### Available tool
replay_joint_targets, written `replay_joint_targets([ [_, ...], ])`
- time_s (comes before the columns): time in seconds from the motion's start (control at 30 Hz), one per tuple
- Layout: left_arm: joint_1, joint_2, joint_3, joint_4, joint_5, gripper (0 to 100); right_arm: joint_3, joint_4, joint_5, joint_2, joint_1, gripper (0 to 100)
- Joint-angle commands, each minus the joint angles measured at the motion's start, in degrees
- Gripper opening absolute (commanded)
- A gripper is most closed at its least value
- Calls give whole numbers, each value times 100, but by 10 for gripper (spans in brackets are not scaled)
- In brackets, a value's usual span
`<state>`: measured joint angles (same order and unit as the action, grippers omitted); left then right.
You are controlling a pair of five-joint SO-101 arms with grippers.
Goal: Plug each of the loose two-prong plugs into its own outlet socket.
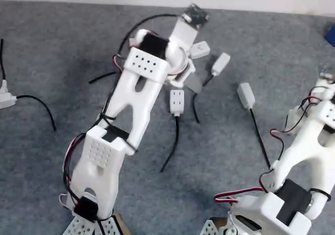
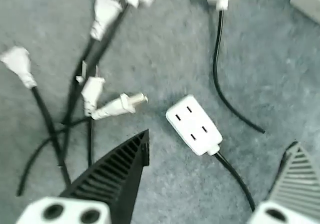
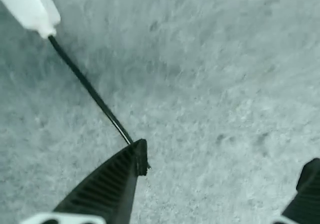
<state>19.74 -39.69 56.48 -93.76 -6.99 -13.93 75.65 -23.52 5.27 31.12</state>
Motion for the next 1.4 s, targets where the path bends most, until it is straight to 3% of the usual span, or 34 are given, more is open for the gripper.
replay_joint_targets([
  [0.0, 92, 66, -593, 360, 53, 400, -769, -787, -70, 119, -295, 440],
  [0.2, 101, 66, -1086, 343, 97, 400, -1938, -1789, -70, 110, -681, 440],
  [0.43, 224, 57, -1604, 440, 88, 400, -2246, -1851, -70, 110, -1015, 440],
  [0.77, 84, 57, -2378, 1591, 97, 399, -2695, -1877, -70, 330, -1121, 440],
  [1.13, -110, -462, -2246, 1785, 97, 399, -3811, -1833, 167, 2229, -1675, 440],
  [1.37, -101, -1622, -1182, 1697, 97, 389, -4233, -1824, 141, 2905, -1666, 440],
])
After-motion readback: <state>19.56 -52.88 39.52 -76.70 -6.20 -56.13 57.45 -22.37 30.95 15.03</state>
